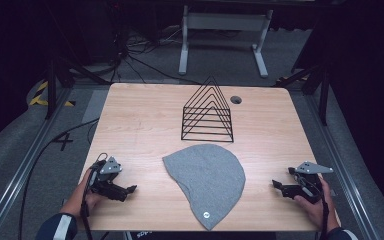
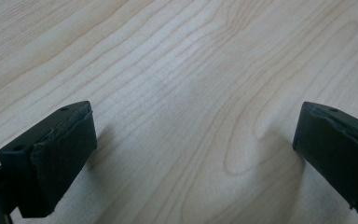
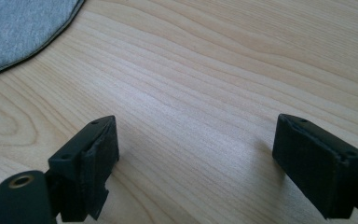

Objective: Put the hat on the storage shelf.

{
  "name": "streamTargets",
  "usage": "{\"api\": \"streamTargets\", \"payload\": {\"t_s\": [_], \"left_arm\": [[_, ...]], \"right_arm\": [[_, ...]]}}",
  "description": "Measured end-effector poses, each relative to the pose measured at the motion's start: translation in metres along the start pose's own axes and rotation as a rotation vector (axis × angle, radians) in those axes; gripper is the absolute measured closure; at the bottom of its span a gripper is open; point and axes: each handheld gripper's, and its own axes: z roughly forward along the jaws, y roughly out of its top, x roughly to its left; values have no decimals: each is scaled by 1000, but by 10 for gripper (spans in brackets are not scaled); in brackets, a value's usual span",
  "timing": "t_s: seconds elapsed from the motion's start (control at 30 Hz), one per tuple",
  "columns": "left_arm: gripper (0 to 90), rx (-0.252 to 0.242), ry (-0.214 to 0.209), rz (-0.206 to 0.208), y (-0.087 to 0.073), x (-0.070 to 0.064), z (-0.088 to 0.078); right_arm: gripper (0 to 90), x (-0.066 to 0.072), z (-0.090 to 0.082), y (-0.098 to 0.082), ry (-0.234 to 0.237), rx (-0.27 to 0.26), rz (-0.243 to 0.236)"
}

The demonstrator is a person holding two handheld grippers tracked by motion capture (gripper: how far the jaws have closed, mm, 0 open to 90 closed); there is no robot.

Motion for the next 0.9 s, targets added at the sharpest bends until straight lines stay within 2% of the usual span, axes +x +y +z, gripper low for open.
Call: {"api": "streamTargets", "payload": {"t_s": [0.07,0.13,0.17,0.23,0.27,0.33,0.4,0.43,0.5,0.53,0.57,0.6,0.63,0.7,0.73,0.83,0.87,0.9], "left_arm": [[0,9,6,-4,5,-1,3],[5,16,-11,14,8,-4,4],[5,26,-26,34,9,-4,5],[7,41,-33,48,15,-4,8],[10,55,-43,74,18,-3,9],[60,57,-70,93,23,-3,10],[143,35,-98,123,27,-4,12],[170,43,-106,135,31,-4,14],[193,46,-109,124,34,-5,16],[238,34,-123,140,41,-6,20],[238,21,-126,155,46,-7,21],[260,21,-125,164,52,-10,23],[275,-4,-135,182,63,-13,26],[340,-41,-153,196,73,-17,28],[366,-60,-161,208,80,-19,30],[423,-80,-166,225,93,-24,37],[424,-75,-167,248,100,-26,42],[453,-75,-167,248,100,-26,42]], "right_arm": [[145,0,1,1,-2,1,-2],[144,0,1,1,-2,3,1],[144,0,1,1,-3,2,1],[143,0,1,1,-4,2,3],[142,0,1,2,-4,3,3],[140,0,2,2,-5,6,2],[145,1,2,3,-8,10,5],[159,1,2,3,-11,6,9],[211,2,2,3,-2,-4,-4],[217,2,2,4,6,-3,-9],[217,2,2,4,6,-3,-9],[261,1,2,8,9,30,-12],[326,2,1,11,7,42,-7],[341,3,0,13,67,32,-17],[384,6,-1,15,104,12,-13],[475,23,-4,27,137,-30,-62],[503,32,-4,32,159,-45,-76],[541,44,-4,39,183,-61,-112]]}}
